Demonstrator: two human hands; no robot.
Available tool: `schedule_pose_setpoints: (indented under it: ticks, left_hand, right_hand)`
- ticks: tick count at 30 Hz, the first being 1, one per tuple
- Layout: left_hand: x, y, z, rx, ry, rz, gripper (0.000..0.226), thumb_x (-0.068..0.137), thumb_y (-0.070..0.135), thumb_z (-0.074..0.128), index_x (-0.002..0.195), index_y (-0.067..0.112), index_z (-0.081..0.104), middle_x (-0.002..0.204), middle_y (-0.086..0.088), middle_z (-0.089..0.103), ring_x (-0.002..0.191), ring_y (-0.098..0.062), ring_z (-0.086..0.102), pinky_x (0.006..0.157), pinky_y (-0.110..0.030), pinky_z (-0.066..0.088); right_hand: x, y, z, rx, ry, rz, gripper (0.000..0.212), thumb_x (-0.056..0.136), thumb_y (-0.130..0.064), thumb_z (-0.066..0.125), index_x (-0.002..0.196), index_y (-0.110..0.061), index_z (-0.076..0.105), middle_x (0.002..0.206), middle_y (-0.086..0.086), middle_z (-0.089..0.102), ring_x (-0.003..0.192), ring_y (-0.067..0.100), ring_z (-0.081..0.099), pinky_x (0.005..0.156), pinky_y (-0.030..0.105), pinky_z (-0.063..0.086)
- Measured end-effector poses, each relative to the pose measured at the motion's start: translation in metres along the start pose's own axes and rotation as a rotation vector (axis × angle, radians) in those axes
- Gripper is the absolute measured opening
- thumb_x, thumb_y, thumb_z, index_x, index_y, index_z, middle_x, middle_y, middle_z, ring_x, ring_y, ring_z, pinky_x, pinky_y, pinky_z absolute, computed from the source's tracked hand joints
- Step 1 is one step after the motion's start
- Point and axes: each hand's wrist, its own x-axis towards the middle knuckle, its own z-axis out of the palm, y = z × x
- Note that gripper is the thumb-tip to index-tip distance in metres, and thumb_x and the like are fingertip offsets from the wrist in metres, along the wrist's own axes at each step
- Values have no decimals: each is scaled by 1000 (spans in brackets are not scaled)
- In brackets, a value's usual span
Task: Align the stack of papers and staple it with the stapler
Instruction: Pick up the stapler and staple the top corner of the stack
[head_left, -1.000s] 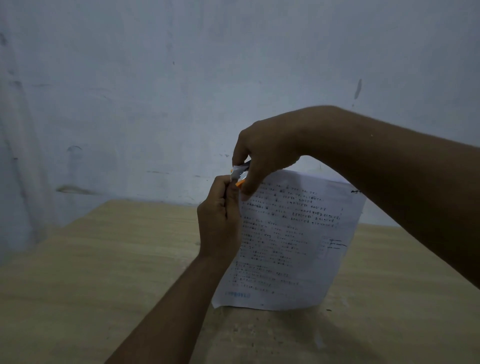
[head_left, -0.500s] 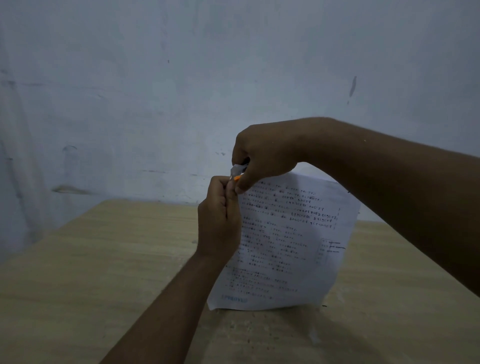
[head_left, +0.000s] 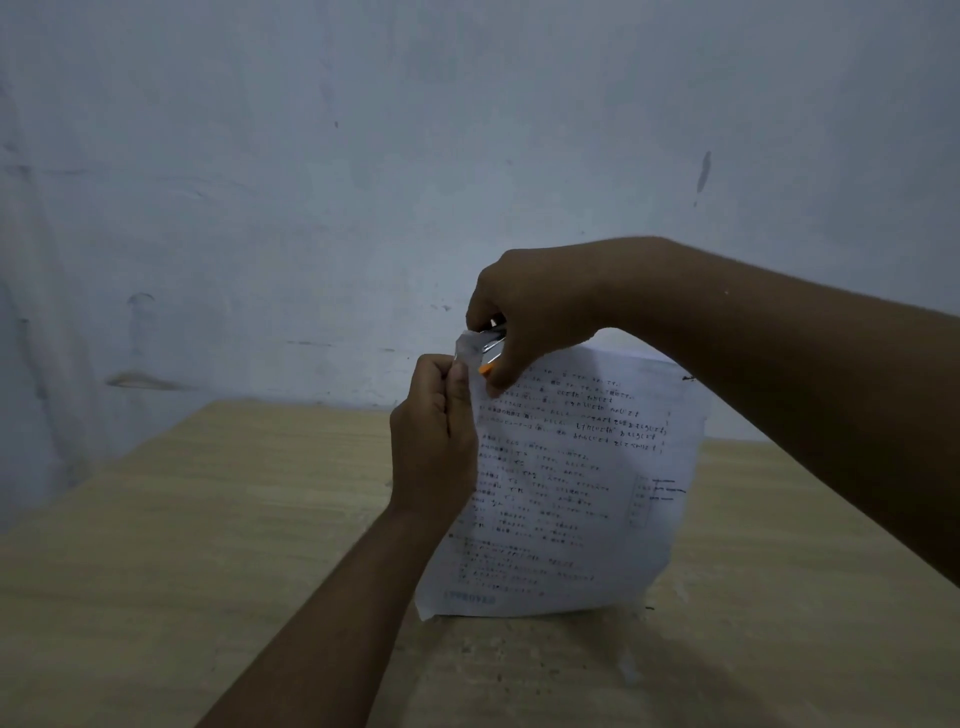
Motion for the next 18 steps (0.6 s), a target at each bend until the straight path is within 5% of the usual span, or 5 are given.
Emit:
schedule_pose_setpoints:
  ticks: [5,11,15,18]
  left_hand:
    - [0,1,0,-12,-11,-27,20,102,17,44,85,11,50,54,3,46,50,-11,45,39,-15,27]
    - [2,3,-2,-34,-10,-52,23,102,20,44,84,10,51,57,-2,50,51,-15,45,41,-24,34]
    - [3,8,-5,-59,1,-106,25,102,22,44,81,10,51,58,7,45,50,-5,44,44,-16,33]
    - [3,11,-6,-58,9,-133,27,102,24,44,80,11,51,58,8,44,51,-5,43,46,-15,34]
  right_hand:
    - [-9,3,-3,43,50,21,58,71,-58,75,116,-22,68,95,-9,60,85,13,58,74,30,51]
    - [-16,14,1,84,142,61,61,70,-61,74,118,-24,66,93,-13,54,86,11,54,71,27,45]
    - [-26,22,12,173,249,82,47,75,-58,72,105,-23,67,77,-19,43,68,3,45,58,23,33]
    - [-37,28,24,212,356,106,45,76,-59,69,94,-18,67,81,-8,52,72,10,50,63,31,44]
